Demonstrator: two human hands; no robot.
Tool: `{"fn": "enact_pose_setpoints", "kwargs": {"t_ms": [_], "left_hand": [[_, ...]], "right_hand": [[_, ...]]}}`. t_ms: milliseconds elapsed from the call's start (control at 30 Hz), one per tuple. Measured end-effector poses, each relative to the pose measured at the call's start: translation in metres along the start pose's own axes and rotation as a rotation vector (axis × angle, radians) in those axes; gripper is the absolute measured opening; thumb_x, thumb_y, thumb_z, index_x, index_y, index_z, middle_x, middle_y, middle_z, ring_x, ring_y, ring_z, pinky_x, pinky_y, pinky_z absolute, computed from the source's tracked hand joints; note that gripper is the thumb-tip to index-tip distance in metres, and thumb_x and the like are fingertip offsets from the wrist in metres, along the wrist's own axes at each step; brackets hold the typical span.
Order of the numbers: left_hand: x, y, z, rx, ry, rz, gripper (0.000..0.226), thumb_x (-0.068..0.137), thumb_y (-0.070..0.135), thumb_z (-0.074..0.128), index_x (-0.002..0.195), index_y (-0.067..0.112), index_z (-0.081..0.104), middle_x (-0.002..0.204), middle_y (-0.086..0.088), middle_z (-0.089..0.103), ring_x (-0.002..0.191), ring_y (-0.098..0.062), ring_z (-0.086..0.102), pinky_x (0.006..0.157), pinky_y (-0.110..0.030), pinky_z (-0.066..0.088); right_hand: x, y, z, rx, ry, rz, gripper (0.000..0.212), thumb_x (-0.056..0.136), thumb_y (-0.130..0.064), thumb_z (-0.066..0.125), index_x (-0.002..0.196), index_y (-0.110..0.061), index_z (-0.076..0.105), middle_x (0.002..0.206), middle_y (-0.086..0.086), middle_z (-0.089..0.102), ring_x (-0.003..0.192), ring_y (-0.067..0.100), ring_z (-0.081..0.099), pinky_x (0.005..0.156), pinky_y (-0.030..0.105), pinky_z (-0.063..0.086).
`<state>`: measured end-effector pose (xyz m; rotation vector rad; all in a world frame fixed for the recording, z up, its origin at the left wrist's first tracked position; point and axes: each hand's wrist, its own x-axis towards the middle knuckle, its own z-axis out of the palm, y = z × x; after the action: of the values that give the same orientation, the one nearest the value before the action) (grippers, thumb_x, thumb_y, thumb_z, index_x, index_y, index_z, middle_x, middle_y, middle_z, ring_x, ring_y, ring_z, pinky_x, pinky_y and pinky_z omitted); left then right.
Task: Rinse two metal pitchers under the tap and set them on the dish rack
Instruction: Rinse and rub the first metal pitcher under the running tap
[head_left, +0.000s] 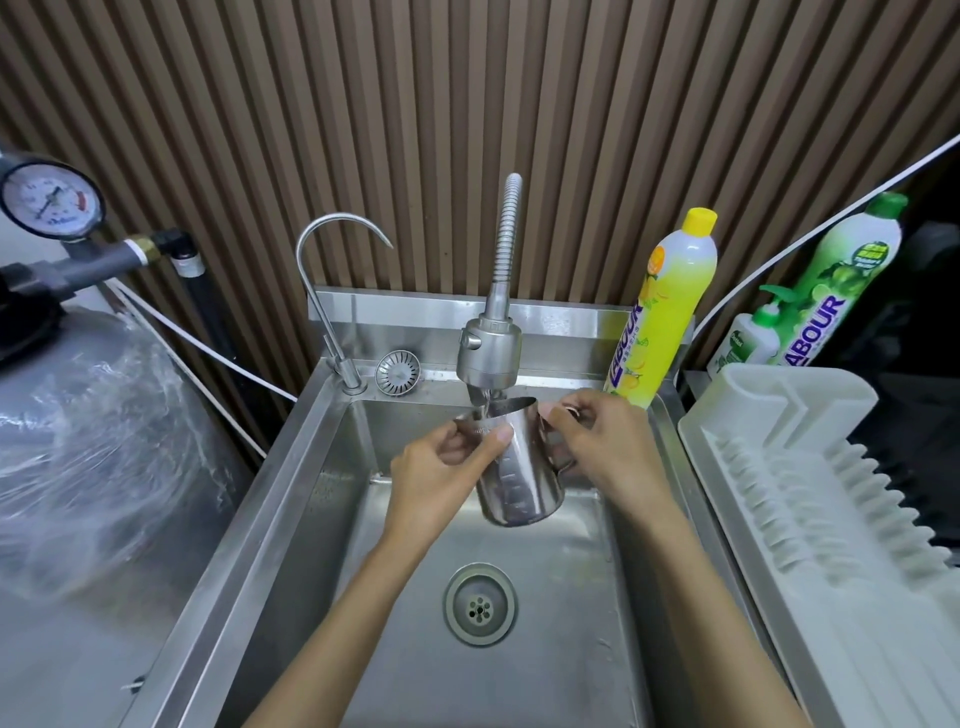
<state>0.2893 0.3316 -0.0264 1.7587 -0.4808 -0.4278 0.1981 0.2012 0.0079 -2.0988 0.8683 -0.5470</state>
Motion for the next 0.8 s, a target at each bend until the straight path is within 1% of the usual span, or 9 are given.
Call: {"fn": "enact_pose_setpoints", "kwargs": {"t_ms": [67,167,300,367,433,500,567,700,800], "left_hand": [[0.0,-0.002,0.006,-0.177,-0.101,-0.018,0.018,0.074,0.027,0.075,0.091,0.027,0.068,0.078,0.021,0.072,0.084,0.008,0.065,0.09,-0.026,0.052],[0.002,-0.001,0.011,-0.314,-0.162,0.082,0.035,0.079,0.009,0.07,0.108,0.027,0.061,0.099,0.018,0.071,0.102,0.003,0.063,0.088,-0.014,0.047],[0.01,-0.005,0.014,-0.337,-0.047,0.161,0.062,0.073,0.001,0.074,0.123,0.028,0.05,0.119,0.012,0.062,0.116,0.0,0.056,0.09,-0.009,0.043],[0.012,-0.006,0.01,-0.215,0.055,0.247,0.072,0.07,0.01,0.078,0.128,0.035,0.043,0.126,0.01,0.056,0.119,0.001,0.052,0.096,-0.011,0.041],[0.011,-0.002,0.001,0.001,0.114,0.382,0.074,0.067,0.021,0.081,0.13,0.03,0.044,0.125,0.009,0.05,0.115,0.016,0.044,0.096,-0.003,0.033],[0.011,0.001,-0.009,0.161,0.12,0.478,0.073,0.066,0.022,0.083,0.13,0.018,0.048,0.116,0.005,0.049,0.104,0.022,0.042,0.087,0.005,0.029],[0.01,0.005,-0.019,0.289,0.138,0.511,0.072,0.064,0.031,0.083,0.127,0.017,0.053,0.108,0.005,0.051,0.096,0.01,0.048,0.083,0.005,0.029],[0.009,0.009,-0.026,0.445,0.214,0.443,0.073,0.058,0.053,0.08,0.117,0.014,0.062,0.104,0.002,0.06,0.096,-0.012,0.057,0.079,-0.004,0.033],[0.009,0.009,-0.026,0.471,0.222,0.366,0.058,0.06,0.058,0.075,0.094,0.011,0.07,0.093,-0.001,0.066,0.085,-0.013,0.062,0.071,-0.008,0.034]], "right_hand": [[-0.003,-0.01,-0.01,-0.135,0.055,-0.091,0.023,0.086,-0.031,0.06,0.082,-0.01,0.067,0.085,0.008,0.071,0.084,0.027,0.064,0.073,0.033,0.046],[-0.005,-0.018,-0.015,-0.17,0.097,-0.204,0.016,0.087,-0.027,0.06,0.082,-0.012,0.064,0.082,0.004,0.069,0.081,0.023,0.061,0.066,0.029,0.034],[0.014,-0.003,0.002,0.09,0.013,-0.197,0.008,0.087,-0.015,0.061,0.086,-0.011,0.067,0.098,-0.009,0.069,0.078,0.019,0.062,0.076,0.03,0.048],[0.022,0.008,0.013,0.334,-0.101,-0.13,0.011,0.087,-0.01,0.06,0.078,-0.013,0.062,0.108,-0.007,0.067,0.086,0.012,0.066,0.081,0.026,0.05],[0.024,0.018,0.025,0.547,-0.216,-0.039,0.014,0.088,-0.009,0.059,0.076,-0.015,0.06,0.109,0.002,0.066,0.088,-0.001,0.064,0.085,0.021,0.046],[0.019,0.028,0.037,0.733,-0.317,0.018,0.01,0.088,-0.011,0.059,0.078,-0.012,0.059,0.095,0.007,0.065,0.087,0.01,0.063,0.088,0.027,0.047],[0.012,0.033,0.046,0.87,-0.393,0.076,0.011,0.091,-0.01,0.055,0.08,-0.008,0.057,0.088,0.009,0.067,0.086,0.018,0.066,0.088,0.031,0.052],[0.001,0.028,0.051,0.828,-0.372,0.114,0.015,0.093,-0.01,0.049,0.087,-0.004,0.062,0.082,0.008,0.072,0.076,0.019,0.07,0.076,0.031,0.057],[-0.001,0.024,0.042,0.697,-0.278,0.133,0.021,0.092,-0.016,0.055,0.099,0.001,0.065,0.084,0.01,0.071,0.065,0.017,0.07,0.067,0.029,0.059]]}}
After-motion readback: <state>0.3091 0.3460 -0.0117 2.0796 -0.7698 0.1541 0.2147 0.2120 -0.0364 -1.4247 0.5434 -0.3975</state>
